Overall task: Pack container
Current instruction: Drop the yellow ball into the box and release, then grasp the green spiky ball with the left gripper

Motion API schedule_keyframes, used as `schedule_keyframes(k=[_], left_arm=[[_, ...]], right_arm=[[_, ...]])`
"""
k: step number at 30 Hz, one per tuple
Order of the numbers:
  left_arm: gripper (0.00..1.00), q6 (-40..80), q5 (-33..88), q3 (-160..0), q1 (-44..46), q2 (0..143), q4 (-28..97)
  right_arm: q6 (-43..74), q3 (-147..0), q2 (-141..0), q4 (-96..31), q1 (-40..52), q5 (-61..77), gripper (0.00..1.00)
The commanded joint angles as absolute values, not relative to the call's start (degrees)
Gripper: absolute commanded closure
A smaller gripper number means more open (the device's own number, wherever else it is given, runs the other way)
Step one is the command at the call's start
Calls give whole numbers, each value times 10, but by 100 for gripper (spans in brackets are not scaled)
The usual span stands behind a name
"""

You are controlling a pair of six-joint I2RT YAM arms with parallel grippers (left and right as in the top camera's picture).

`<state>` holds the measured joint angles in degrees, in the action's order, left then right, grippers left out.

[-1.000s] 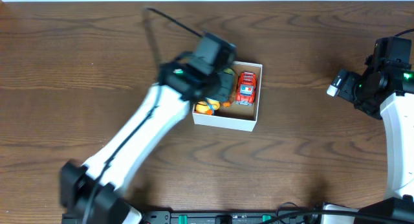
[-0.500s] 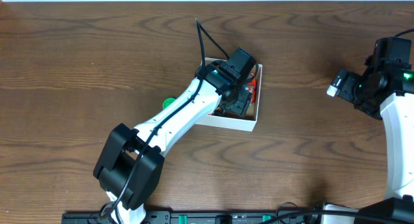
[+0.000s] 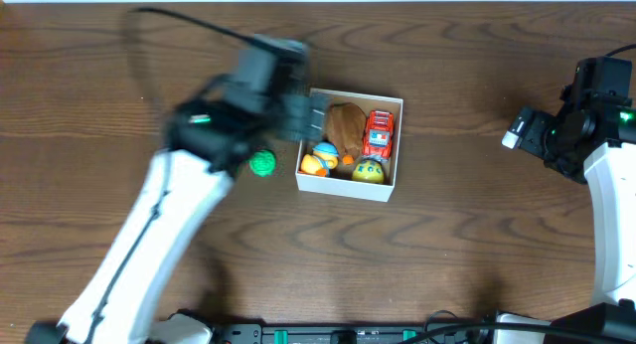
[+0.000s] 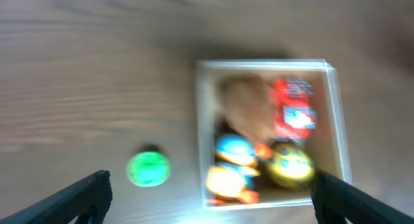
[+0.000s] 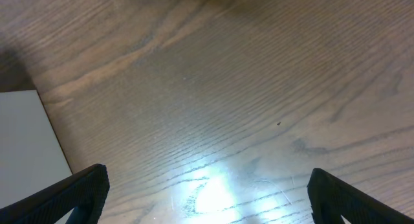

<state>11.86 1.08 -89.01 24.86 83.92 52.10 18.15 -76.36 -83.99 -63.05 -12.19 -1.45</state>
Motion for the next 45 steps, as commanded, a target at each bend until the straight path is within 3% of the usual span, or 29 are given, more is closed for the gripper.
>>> schedule_keyframes(k=[1, 9, 23, 38, 45], left_arm=[[2, 136, -16, -889, 179, 850, 543], [2, 145, 73, -855, 93, 958, 547], [2, 158, 76, -855, 117, 1162, 549], [1, 158, 75, -855, 117, 1221, 553], [19, 158, 76, -855, 117, 1221, 565]], right_arm=[[171, -762, -843, -630, -123, -14, 1], [170, -762, -843, -631, -123, -14, 1], [170, -762, -843, -632, -123, -14, 1], [166, -762, -843, -632, -123, -14, 1], [166, -762, -843, -632, -123, -14, 1]])
